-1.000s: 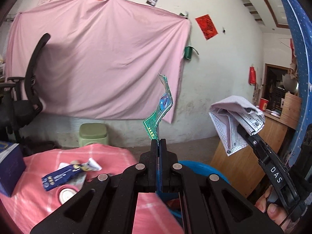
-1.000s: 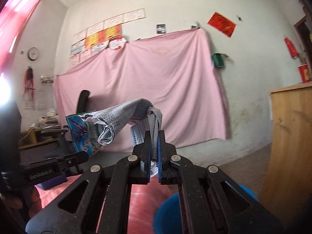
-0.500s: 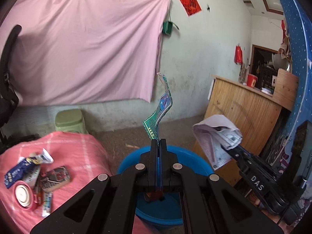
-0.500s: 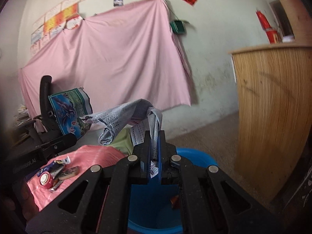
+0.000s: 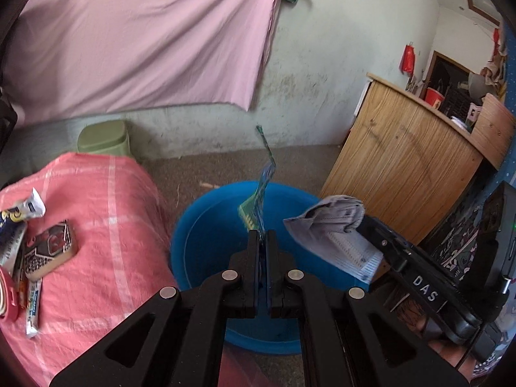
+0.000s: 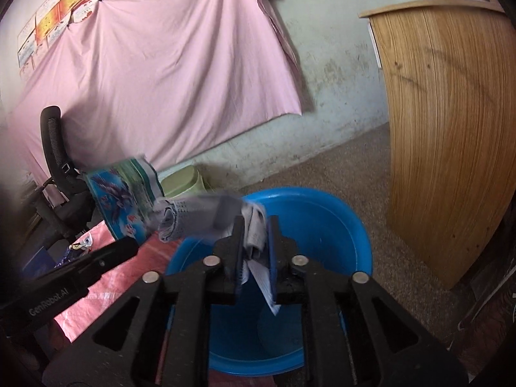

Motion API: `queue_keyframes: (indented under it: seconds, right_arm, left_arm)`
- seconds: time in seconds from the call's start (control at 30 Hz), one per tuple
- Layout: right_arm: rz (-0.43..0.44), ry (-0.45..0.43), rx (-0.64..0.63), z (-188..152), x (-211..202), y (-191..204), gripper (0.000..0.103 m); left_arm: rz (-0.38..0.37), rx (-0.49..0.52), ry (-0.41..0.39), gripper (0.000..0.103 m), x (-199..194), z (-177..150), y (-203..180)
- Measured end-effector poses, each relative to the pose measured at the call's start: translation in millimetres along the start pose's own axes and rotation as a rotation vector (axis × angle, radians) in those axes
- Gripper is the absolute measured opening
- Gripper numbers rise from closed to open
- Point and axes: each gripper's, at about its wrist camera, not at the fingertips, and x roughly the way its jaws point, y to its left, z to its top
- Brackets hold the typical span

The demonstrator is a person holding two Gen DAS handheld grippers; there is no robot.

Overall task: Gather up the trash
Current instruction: 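Carry the mask and toothbrush over the blue basin and open both grippers, then move both grippers back over the table toward the pink tape roll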

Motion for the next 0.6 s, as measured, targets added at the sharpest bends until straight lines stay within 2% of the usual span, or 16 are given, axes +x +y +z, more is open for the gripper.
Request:
queue_keyframes:
  seconds: [0.07, 0.2, 0.37, 0.53, 0.6]
  right_arm:
    - [-0.002, 0.007, 0.004, -0.3, 1.3, 0.1, 0.048]
    - [-0.001, 0.003, 0.001, 1.3, 1.0, 0.7, 0.056]
    - [0.013, -0.034, -0.019, 3.8, -5.3, 8.2, 0.065]
    - [0.053, -0.105, -0.037, 11.8, -16.9, 21.0, 0.085]
    - [0.074, -0.133, -0.047, 13.8, -21.1, 27.5, 0.094]
  left_arm:
    - [-0.005, -0.011, 0.013, 0.007, 1.4, -0.9, 4.2]
    - [-0.007, -0.037, -0.004, 0.031, -4.4, -4.6, 12.7]
    - [0.011, -0.08, -0.052, 0.037, -20.8, -2.5, 27.5]
    - [0.062, -0.101, -0.135, 0.048, -46.7, 0.1, 44.0]
    - [0.091, -0.11, -0.183, 0.055, -62.3, 0.8, 52.9]
